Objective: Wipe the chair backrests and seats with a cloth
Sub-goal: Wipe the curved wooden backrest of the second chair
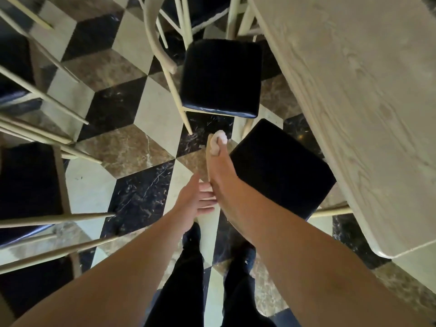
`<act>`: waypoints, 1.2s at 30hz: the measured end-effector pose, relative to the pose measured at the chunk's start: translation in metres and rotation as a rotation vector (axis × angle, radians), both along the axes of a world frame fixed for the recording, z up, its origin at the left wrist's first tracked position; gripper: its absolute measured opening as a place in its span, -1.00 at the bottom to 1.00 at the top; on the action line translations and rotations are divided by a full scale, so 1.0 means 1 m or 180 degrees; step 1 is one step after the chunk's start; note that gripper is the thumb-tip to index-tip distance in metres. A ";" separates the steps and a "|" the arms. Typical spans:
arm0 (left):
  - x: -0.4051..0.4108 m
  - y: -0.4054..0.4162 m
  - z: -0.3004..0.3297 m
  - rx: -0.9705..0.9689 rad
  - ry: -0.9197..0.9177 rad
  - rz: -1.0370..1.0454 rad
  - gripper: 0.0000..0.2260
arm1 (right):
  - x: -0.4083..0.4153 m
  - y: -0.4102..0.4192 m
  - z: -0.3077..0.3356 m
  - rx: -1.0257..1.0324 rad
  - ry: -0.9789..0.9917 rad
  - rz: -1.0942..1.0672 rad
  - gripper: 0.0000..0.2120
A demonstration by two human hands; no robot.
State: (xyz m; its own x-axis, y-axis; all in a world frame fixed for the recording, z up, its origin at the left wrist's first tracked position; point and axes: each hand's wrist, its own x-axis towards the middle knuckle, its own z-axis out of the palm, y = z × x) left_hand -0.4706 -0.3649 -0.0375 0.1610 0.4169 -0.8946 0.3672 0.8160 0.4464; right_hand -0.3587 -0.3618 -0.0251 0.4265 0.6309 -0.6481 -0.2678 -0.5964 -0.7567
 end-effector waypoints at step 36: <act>0.011 -0.111 0.001 0.0303 0.0109 -0.0138 -0.38 | 0.078 -0.381 -0.018 -0.0018 -0.3766 0.2672 -0.04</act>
State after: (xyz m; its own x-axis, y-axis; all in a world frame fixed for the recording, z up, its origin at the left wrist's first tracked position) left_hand -0.4592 -0.4759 -0.0367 0.1508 0.4936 -0.8565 0.4175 0.7536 0.5078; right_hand -0.2806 -0.7430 -0.0426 0.2166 0.9578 -0.1887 0.9230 -0.2639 -0.2799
